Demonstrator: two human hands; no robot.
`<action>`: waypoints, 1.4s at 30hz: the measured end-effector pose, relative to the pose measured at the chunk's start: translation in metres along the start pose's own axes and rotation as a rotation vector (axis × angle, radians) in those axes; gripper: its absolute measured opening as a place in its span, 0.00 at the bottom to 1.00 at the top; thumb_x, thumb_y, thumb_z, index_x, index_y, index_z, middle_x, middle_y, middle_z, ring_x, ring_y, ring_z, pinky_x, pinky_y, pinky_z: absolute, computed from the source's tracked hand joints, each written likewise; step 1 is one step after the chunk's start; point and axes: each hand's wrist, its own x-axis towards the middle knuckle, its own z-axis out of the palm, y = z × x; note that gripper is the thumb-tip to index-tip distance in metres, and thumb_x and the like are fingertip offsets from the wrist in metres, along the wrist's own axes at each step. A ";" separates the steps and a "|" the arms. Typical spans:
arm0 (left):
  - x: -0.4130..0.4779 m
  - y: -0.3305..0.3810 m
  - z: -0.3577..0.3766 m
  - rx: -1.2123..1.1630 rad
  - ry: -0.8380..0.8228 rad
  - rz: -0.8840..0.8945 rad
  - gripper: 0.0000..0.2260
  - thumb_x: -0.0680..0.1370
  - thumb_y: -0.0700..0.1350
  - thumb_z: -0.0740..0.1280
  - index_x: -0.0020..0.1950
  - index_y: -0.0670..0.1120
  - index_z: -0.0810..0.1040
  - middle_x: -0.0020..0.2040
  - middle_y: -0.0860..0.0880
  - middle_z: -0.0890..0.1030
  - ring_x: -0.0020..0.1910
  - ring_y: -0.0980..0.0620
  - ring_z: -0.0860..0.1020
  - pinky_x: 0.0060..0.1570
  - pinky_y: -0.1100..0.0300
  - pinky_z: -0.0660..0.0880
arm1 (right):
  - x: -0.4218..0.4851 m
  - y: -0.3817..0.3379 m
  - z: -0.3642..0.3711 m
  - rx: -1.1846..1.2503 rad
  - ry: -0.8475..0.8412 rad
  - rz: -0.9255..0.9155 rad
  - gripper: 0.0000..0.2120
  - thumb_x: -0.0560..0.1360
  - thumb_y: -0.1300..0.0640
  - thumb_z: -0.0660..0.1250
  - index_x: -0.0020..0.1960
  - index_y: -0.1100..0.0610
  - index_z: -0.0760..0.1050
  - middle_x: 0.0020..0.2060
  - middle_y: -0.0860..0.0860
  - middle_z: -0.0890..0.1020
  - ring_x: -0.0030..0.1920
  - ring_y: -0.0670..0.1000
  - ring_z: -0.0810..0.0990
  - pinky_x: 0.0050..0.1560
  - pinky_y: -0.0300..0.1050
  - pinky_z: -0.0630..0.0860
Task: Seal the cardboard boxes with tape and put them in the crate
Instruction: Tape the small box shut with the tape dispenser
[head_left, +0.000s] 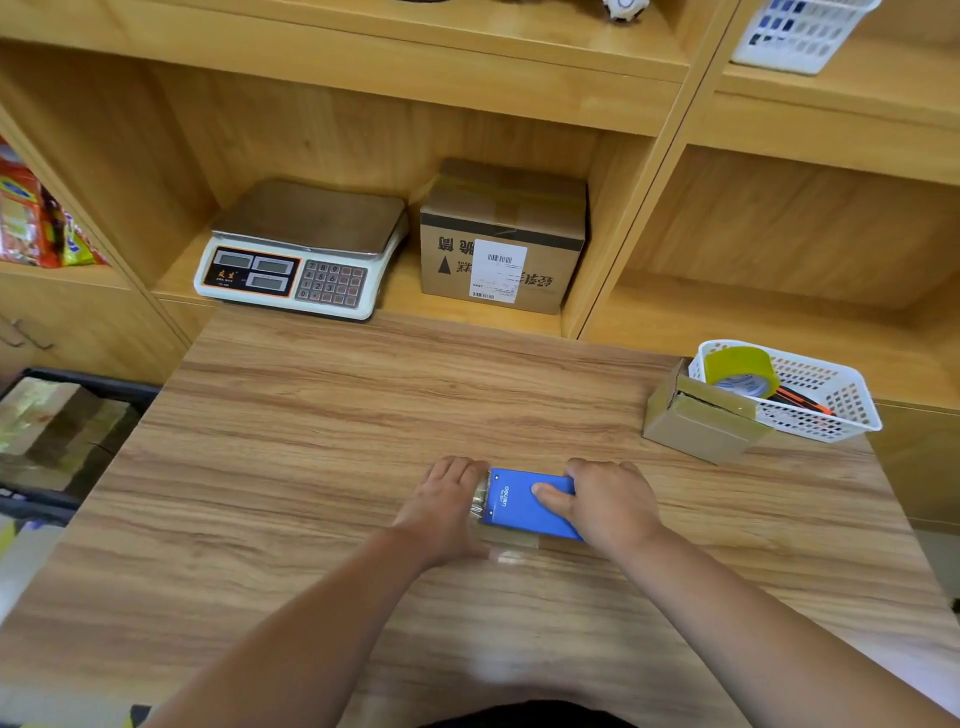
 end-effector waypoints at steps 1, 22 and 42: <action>0.000 0.000 0.001 0.008 0.005 -0.002 0.50 0.61 0.64 0.74 0.75 0.46 0.56 0.70 0.51 0.63 0.71 0.51 0.57 0.72 0.58 0.52 | 0.000 0.002 -0.001 0.012 -0.003 -0.004 0.22 0.75 0.33 0.55 0.37 0.52 0.65 0.28 0.46 0.69 0.34 0.52 0.68 0.43 0.44 0.58; 0.002 0.005 -0.004 -0.005 -0.029 -0.052 0.47 0.62 0.61 0.75 0.74 0.49 0.58 0.67 0.52 0.64 0.67 0.52 0.60 0.69 0.62 0.57 | -0.019 0.111 -0.005 0.202 -0.076 0.081 0.25 0.73 0.35 0.62 0.31 0.54 0.63 0.26 0.50 0.68 0.29 0.47 0.66 0.30 0.46 0.56; 0.004 0.008 -0.003 0.073 -0.020 -0.035 0.47 0.63 0.64 0.74 0.74 0.49 0.57 0.67 0.52 0.64 0.67 0.52 0.59 0.69 0.63 0.55 | -0.003 0.089 0.035 0.048 -0.156 0.067 0.24 0.75 0.32 0.55 0.31 0.50 0.60 0.28 0.44 0.67 0.37 0.51 0.68 0.37 0.44 0.57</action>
